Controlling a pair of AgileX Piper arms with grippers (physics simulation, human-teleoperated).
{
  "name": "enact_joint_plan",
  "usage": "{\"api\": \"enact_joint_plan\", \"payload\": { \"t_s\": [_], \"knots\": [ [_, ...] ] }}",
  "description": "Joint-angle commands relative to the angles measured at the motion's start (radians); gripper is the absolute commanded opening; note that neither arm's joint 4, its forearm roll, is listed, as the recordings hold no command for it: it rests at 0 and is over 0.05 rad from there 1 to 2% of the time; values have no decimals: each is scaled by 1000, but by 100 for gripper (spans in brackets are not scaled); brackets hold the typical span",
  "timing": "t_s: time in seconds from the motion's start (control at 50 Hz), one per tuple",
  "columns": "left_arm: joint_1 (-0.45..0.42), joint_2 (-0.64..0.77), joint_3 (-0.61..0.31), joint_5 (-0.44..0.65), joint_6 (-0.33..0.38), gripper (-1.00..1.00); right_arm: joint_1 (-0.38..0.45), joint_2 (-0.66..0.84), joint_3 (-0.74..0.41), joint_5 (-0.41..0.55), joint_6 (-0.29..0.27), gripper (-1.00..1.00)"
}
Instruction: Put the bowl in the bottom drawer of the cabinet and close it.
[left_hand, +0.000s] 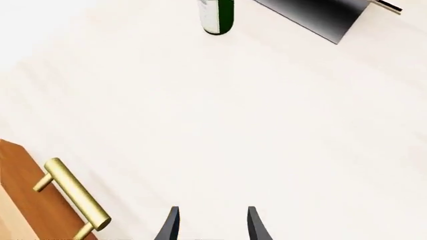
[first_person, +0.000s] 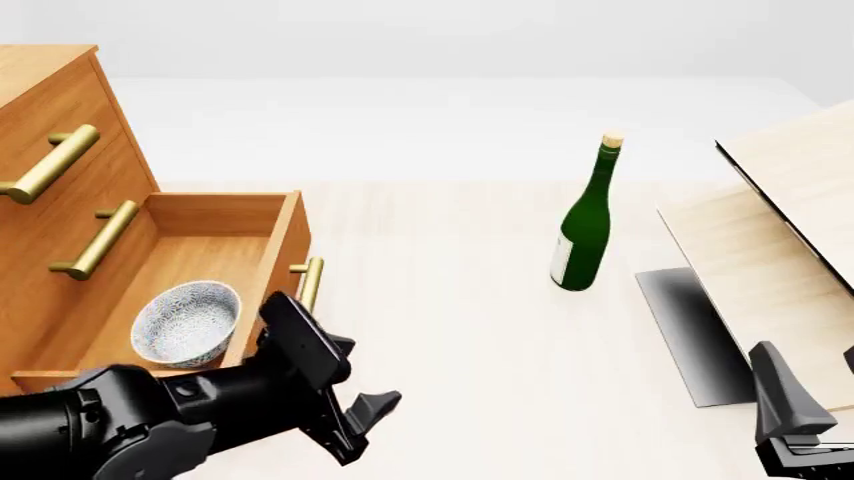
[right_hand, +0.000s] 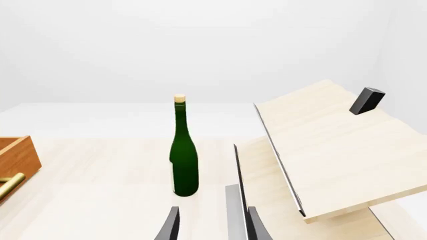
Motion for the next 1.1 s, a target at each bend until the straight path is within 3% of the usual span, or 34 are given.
{"api": "enact_joint_plan", "payload": {
  "t_s": [0.02,0.36,1.1],
  "knots": [
    [22,126,8,-58,-53,100,0,0,0,0,0,100],
    [68,211,6,-71,-151,100,0,0,0,0,0,100],
    [233,294,19,-89,-246,100,0,0,0,0,0,100]
  ]
}}
